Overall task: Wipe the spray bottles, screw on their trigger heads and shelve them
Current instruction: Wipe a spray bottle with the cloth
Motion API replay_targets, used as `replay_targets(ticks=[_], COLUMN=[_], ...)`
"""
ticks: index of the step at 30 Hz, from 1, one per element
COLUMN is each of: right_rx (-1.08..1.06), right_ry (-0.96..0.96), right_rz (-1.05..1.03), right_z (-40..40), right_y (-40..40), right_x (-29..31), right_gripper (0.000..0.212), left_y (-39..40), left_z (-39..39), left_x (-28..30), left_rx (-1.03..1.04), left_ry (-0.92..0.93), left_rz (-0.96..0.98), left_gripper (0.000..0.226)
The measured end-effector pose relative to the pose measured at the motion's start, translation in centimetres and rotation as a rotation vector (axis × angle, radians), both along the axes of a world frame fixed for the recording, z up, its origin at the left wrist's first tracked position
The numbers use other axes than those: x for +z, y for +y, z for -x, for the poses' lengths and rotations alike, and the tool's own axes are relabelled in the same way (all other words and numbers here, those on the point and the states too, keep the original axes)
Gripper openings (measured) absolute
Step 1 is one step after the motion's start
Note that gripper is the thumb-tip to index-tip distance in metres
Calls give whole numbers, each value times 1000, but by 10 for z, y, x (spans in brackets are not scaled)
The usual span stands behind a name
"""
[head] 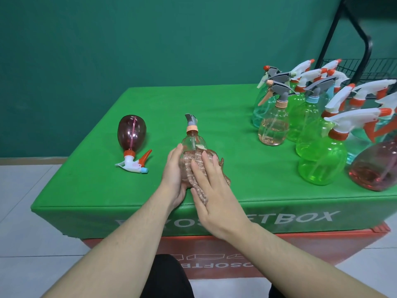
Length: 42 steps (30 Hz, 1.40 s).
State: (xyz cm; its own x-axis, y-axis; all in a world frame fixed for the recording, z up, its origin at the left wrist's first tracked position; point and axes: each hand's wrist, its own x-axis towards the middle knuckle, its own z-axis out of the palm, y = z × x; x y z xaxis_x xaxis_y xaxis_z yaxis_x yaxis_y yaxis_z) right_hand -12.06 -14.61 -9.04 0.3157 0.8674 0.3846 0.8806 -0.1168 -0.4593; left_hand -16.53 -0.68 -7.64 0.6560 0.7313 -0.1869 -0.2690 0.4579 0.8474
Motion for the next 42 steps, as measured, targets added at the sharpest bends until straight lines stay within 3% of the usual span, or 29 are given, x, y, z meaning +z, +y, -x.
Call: replay_targets(ticks=[3, 7, 12, 22, 31, 34, 38, 42], right_rx=[-3, 5, -45, -132, -38, -17, 39, 50], right_ry=[6, 28, 75, 407, 121, 83, 19, -8], right_rz=[-8, -54, -124, -70, -88, -61, -27, -19], right_z=[0, 0, -8, -35, -16, -9, -4, -2], right_y=[1, 12, 35, 75, 52, 37, 17, 3], right_x=[3, 12, 29, 68, 31, 19, 9, 1], right_gripper=[62, 61, 62, 50, 60, 63, 63, 62], left_y=[-1, 2, -2, -2, -3, -2, 1, -1], left_z=[1, 4, 7, 10, 9, 7, 6, 6], left_x=[1, 0, 4, 9, 8, 6, 1, 2], left_rx=[-15, -101, -130, -192, -85, -64, -23, 41], left_ry=[6, -40, -8, 43, -16, -16, -51, -83], left_rz=[-16, -22, -79, -78, -17, -4, 6, -6], left_gripper=[73, 94, 51, 45, 41, 53, 90, 69])
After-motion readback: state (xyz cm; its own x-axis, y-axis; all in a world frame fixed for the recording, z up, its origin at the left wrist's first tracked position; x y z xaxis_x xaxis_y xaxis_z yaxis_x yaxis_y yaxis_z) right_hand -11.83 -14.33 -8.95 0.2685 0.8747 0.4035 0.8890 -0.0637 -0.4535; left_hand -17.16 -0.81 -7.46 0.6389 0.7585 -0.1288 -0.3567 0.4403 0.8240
